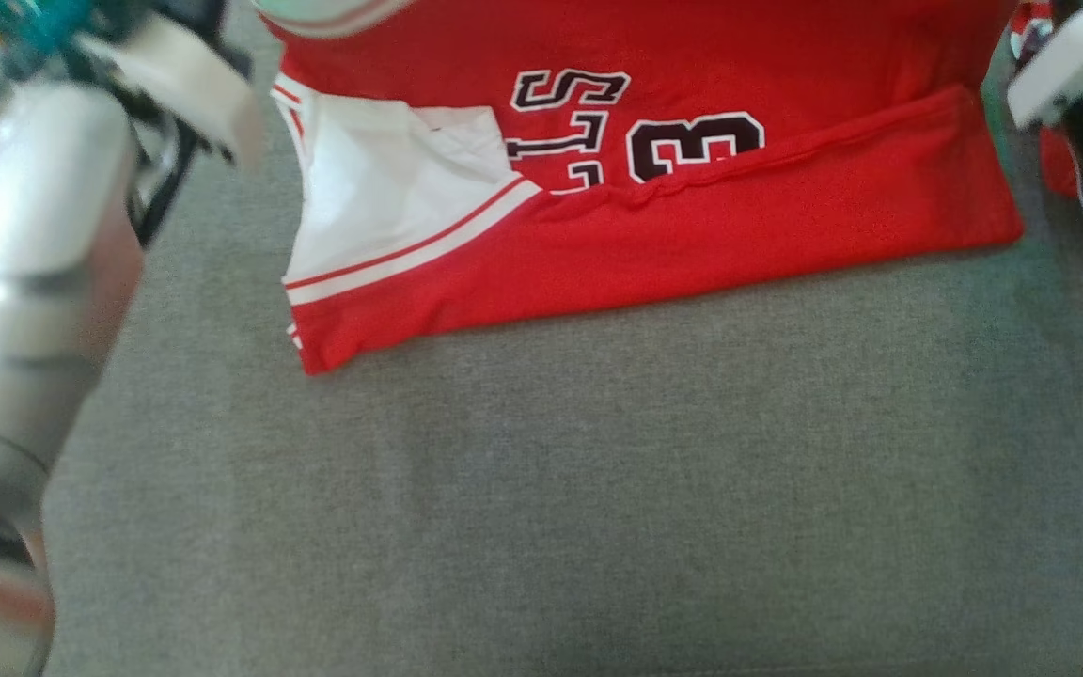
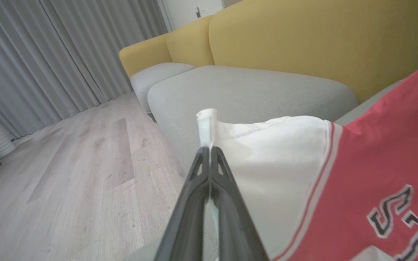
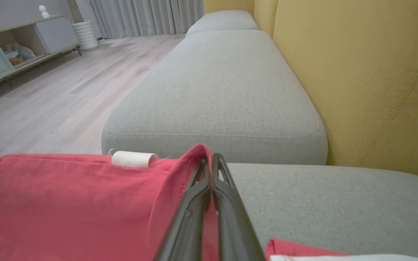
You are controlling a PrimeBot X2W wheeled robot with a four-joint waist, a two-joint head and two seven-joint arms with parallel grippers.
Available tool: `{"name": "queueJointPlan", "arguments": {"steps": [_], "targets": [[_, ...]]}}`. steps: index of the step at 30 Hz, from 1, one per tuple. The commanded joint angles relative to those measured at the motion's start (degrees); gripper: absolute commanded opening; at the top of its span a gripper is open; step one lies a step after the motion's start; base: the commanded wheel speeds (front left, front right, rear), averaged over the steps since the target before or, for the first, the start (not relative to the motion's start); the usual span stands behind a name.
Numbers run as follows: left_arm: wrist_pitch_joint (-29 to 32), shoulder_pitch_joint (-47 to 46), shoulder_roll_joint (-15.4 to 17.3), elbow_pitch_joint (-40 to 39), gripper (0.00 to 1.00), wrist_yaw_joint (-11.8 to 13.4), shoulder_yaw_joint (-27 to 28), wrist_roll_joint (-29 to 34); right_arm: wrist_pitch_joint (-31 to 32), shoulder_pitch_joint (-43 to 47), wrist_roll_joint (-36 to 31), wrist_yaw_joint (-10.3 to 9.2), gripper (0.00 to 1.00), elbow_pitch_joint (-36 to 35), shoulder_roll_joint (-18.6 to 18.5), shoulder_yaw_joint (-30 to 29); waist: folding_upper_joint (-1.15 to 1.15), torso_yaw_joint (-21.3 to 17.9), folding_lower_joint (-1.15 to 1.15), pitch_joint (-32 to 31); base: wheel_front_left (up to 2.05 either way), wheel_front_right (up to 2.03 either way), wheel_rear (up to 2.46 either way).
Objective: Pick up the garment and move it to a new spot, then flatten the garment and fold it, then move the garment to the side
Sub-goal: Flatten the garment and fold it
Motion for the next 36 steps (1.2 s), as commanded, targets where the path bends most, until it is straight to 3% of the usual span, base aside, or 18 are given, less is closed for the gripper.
{"name": "queueJointPlan", "arguments": {"steps": [1,10,17,22,28,32,33,34,35,36], "targets": [[-0.27,-0.7,2.69,-1.97,0.0,-0.36,1.0,0.39,0.51,1.63,1.16,-0.05,0.0,-1.7,-1.37,1.2,0.0,0.8,0.0,-1.0,0.0,0.0,0.0],[3.3,8.45,6.94,-8.31,0.0,-0.78,-4.74,-1.14,5.28,8.89,6.18,-0.05,0.0,-4.85,-7.27,9.42,0.0,2.13,0.0,-5.28,0.0,0.0,0.0],[13.59,15.66,13.58,-19.79,0.0,-0.81,-11.24,-6.25,11.15,13.56,9.62,-0.05,0.0,-9.11,-12.6,16.84,0.0,2.21,0.0,-8.11,0.0,0.0,0.0],[19.69,18.34,17.51,-26.79,0.0,-0.81,-12.88,-9.21,14.62,15.07,11.56,-0.05,0.0,-11.39,-15.86,20.21,0.0,2.0,0.0,-9.19,0.0,0.0,0.0],[23.79,20.69,19.11,-31.34,0.0,0.16,-14.37,-10.22,17.88,16.12,13.9,-0.05,0.0,-14.1,-17.9,23.49,0.0,1.46,0.0,-9.36,0.0,0.0,0.0],[24.26,21.67,18.51,-31.52,0.0,1.18,-15.05,-10.11,20.56,16.93,16.36,-0.05,0.0,-15.0,-18.38,24.99,0.0,1.08,0.0,-9.43,0.0,0.0,0.0],[23.9,21.82,18.13,-31.26,0.49,1.64,-14.98,-10.09,21.29,17.06,16.84,-0.05,0.04,-15.12,-18.41,25.36,0.0,0.97,0.0,-9.55,0.0,0.0,0.0],[23.38,21.94,17.72,-30.88,0.94,2.23,-14.84,-9.99,21.82,17.18,17.49,-0.05,0.81,-15.11,-18.39,25.46,0.0,0.83,0.0,-9.75,0.0,0.0,0.0],[22.82,22.01,17.36,-30.38,1.0,2.85,-14.71,-9.8,22.56,17.35,18.38,-0.05,1.0,-14.9,-18.28,25.38,0.0,0.69,0.0,-9.99,0.0,0.0,0.0],[22.14,22.07,16.95,-29.81,1.0,3.56,-14.43,-9.71,23.37,17.46,19.09,-0.05,1.0,-14.94,-18.21,25.52,0.0,0.55,0.0,-10.28,0.0,0.0,0.0]]}}
